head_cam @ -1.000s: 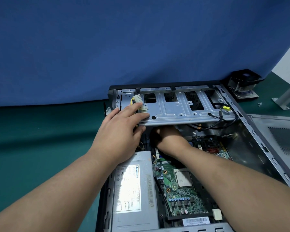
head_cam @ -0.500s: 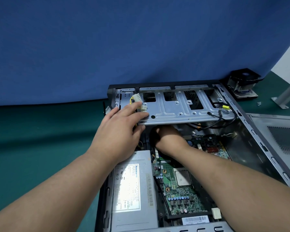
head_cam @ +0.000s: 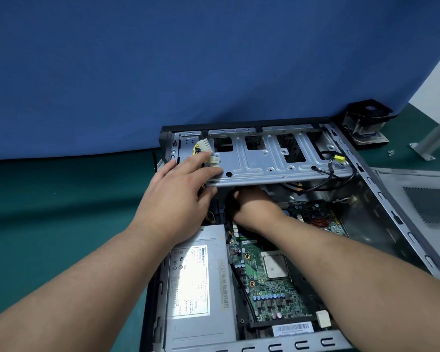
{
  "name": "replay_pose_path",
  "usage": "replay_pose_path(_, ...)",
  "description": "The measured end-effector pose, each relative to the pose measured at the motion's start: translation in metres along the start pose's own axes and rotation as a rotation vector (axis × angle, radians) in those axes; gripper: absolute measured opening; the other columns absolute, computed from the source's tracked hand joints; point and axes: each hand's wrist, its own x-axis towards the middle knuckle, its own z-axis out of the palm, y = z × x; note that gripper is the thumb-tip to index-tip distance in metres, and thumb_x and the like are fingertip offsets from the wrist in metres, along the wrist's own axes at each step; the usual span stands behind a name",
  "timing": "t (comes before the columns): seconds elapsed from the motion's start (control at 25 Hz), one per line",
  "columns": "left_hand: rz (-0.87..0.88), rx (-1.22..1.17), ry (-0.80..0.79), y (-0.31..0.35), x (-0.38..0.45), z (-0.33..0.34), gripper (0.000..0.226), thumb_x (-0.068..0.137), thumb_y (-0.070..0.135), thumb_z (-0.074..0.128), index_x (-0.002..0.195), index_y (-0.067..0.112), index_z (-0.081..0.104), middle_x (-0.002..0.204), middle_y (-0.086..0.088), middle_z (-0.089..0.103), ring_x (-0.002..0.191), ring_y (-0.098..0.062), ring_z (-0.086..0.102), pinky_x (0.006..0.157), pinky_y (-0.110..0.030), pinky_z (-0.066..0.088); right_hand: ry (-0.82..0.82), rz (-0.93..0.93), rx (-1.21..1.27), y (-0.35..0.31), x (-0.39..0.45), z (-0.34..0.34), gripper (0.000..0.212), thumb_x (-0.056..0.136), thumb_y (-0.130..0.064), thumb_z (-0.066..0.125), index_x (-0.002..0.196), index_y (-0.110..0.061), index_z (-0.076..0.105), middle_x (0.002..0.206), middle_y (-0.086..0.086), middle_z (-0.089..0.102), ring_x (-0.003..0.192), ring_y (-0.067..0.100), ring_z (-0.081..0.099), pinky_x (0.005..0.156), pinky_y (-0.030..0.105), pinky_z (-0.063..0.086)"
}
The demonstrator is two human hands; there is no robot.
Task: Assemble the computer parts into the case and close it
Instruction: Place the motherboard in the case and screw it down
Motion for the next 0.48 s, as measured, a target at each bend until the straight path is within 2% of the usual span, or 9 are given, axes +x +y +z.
replay_pose_path(0.16, -0.001, 0.004, -0.003, -0.0001, 0.0004, 0.0002, 0.039, 0.101, 0.042, 0.051, 0.14, 0.047, 0.054, 0.16, 0.029, 0.03, 0.144, 0.007, 0.03, 0.126, -0.029, 0.006, 0.001, -0.007, -0.028, -0.0007, -0.0008, 0.0003, 0.019, 0.085, -0.013, 0.062, 0.103, -0.016, 0.067, 0.117, 0.014, 0.066, 0.11, 0.034, 0.062, 0.09, 0.032, 0.051)
replay_pose_path(0.28, -0.001, 0.005, -0.005, -0.0003, 0.0, 0.0003, 0.039, 0.101, 0.042, 0.051, 0.14, 0.047, 0.055, 0.16, 0.028, 0.03, 0.143, 0.007, 0.03, 0.126, -0.029, 0.006, 0.001, -0.036, -0.072, -0.002, -0.0017, 0.0018, 0.031, 0.086, -0.013, 0.061, 0.116, -0.014, 0.067, 0.121, 0.014, 0.065, 0.112, 0.035, 0.061, 0.089, 0.033, 0.05)
replay_pose_path(0.48, -0.003, 0.003, -0.006, -0.0001, 0.0001, -0.0001, 0.039, 0.101, 0.041, 0.051, 0.14, 0.047, 0.055, 0.161, 0.027, 0.031, 0.144, 0.006, 0.031, 0.126, -0.03, 0.007, 0.015, -0.069, -0.113, -0.0028, -0.0042, 0.0026, 0.032, 0.086, -0.013, 0.061, 0.118, -0.013, 0.067, 0.121, 0.016, 0.065, 0.111, 0.037, 0.061, 0.088, 0.035, 0.05)
